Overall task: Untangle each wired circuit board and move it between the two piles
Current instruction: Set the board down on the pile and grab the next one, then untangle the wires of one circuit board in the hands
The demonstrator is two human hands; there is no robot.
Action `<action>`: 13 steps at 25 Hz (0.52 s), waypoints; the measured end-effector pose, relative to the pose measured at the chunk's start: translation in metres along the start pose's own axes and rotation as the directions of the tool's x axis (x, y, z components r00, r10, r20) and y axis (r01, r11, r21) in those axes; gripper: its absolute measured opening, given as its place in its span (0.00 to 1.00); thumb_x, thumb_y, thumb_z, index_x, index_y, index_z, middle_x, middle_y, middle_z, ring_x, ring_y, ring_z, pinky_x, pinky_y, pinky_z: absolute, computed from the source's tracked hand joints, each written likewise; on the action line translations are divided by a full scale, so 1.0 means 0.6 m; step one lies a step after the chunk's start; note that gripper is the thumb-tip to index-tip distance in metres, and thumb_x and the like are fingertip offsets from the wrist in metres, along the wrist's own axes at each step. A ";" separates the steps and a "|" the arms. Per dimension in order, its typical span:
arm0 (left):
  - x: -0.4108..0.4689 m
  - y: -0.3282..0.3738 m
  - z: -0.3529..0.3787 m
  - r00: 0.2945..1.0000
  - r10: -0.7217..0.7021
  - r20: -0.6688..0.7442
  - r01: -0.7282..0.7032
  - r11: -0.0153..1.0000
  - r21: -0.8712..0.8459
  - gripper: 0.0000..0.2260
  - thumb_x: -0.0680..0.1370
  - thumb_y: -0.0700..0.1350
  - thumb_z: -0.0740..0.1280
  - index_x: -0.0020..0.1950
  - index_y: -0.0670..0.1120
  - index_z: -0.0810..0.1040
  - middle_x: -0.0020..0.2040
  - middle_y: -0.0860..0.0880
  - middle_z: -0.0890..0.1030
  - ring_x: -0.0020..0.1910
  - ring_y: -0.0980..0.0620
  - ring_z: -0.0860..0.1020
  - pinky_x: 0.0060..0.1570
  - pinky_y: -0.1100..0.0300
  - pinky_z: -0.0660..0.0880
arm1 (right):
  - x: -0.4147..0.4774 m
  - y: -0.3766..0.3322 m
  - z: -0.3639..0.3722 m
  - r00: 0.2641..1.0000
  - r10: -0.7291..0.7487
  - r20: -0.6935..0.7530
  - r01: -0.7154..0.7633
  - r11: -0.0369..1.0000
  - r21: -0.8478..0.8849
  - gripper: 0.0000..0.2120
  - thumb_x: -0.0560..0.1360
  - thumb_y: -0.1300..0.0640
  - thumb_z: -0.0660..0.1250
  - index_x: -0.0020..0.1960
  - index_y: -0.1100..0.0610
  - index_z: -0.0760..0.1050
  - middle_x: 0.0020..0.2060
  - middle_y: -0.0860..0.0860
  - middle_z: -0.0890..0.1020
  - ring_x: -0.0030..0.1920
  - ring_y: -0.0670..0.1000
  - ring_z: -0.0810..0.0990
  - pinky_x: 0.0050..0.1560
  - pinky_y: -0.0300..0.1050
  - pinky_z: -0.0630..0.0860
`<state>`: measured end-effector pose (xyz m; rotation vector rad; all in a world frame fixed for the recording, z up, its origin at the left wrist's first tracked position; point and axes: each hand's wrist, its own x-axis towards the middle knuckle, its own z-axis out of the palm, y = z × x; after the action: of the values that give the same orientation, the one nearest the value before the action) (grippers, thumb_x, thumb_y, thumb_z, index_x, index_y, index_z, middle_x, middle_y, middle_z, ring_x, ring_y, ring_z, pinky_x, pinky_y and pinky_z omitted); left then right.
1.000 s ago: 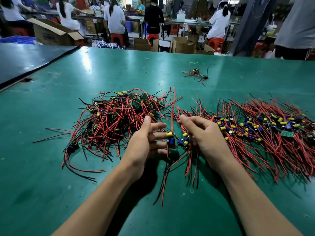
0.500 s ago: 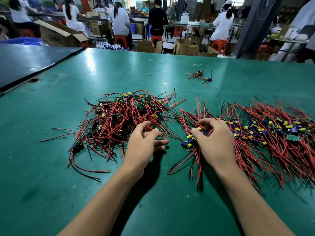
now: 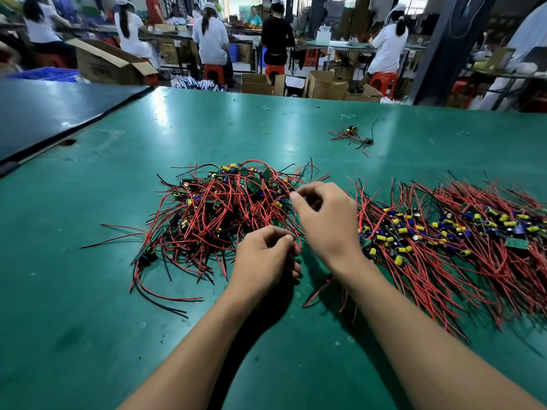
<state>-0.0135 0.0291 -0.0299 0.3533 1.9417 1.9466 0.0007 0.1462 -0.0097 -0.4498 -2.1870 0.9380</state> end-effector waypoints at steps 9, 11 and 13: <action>-0.002 -0.002 -0.003 0.999 0.014 0.035 -0.016 0.998 0.057 0.08 0.80 0.35 0.61 0.49 0.31 0.76 0.39 0.36 0.80 0.28 0.44 0.78 0.29 0.56 0.76 | 0.109 -0.018 0.111 0.943 0.201 0.264 -0.177 0.978 -0.111 0.17 0.75 0.46 0.73 0.60 0.51 0.80 0.54 0.55 0.84 0.57 0.57 0.81 0.59 0.53 0.78; 0.000 -0.003 -0.004 0.999 0.015 0.033 -0.017 0.998 0.068 0.08 0.80 0.35 0.61 0.48 0.31 0.76 0.39 0.34 0.80 0.28 0.44 0.78 0.28 0.57 0.76 | 0.112 -0.016 0.116 0.951 0.214 0.222 -0.204 0.977 -0.070 0.12 0.74 0.45 0.72 0.53 0.52 0.81 0.49 0.54 0.85 0.53 0.57 0.82 0.56 0.53 0.79; -0.002 -0.002 -0.005 0.999 0.022 0.027 -0.024 0.997 0.078 0.07 0.80 0.35 0.61 0.48 0.32 0.77 0.41 0.32 0.80 0.28 0.44 0.78 0.27 0.57 0.76 | 0.110 -0.011 0.112 0.953 0.220 0.208 -0.220 0.975 -0.024 0.10 0.75 0.47 0.72 0.49 0.53 0.82 0.46 0.53 0.86 0.51 0.56 0.83 0.56 0.51 0.79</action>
<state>-0.0138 0.0259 -0.0310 0.4223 2.0097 1.8741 -0.0936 0.1450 -0.0066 -0.6309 -2.3608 1.1505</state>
